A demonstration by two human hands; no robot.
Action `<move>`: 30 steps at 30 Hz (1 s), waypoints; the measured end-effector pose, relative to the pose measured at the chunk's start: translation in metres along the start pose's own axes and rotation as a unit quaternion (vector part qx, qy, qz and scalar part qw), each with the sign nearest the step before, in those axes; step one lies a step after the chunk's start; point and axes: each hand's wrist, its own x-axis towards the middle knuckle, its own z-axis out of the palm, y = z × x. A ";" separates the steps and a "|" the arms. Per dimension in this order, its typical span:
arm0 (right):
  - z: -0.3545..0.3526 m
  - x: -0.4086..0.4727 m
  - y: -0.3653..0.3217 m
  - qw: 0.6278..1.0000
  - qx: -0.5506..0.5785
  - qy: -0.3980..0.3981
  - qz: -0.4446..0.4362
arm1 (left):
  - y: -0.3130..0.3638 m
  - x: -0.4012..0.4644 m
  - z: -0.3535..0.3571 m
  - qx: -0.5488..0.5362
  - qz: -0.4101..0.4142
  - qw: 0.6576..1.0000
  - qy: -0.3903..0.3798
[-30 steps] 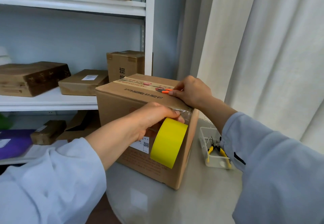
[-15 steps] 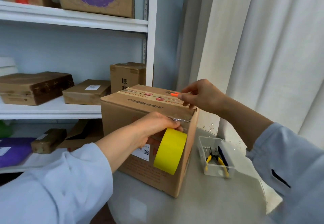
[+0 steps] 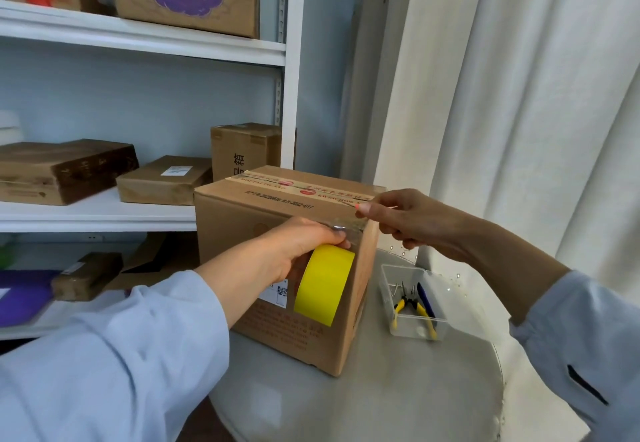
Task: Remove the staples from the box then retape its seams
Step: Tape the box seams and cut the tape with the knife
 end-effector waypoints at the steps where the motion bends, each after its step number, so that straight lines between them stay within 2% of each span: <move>1: -0.001 -0.002 0.001 1.000 0.001 -0.002 0.000 | -0.001 0.001 0.000 -0.006 0.000 1.000 0.001; 4: -0.008 -0.008 0.005 0.999 0.028 -0.027 0.022 | -0.003 0.005 -0.001 -0.033 -0.004 0.999 -0.009; 9: -0.022 -0.017 0.017 0.984 0.057 -0.125 0.111 | -0.003 0.007 -0.002 -0.056 -0.023 0.998 -0.026; 12: -0.021 -0.020 0.023 0.974 0.086 -0.146 0.153 | -0.003 0.007 -0.002 -0.062 -0.020 0.997 -0.029; 23: -0.011 -0.006 0.016 0.974 0.074 -0.106 0.186 | -0.003 0.004 -0.002 -0.048 -0.003 0.998 -0.027; 30: -0.003 0.002 0.009 0.971 0.113 -0.089 0.190 | -0.001 -0.002 -0.002 -0.048 0.013 0.998 -0.030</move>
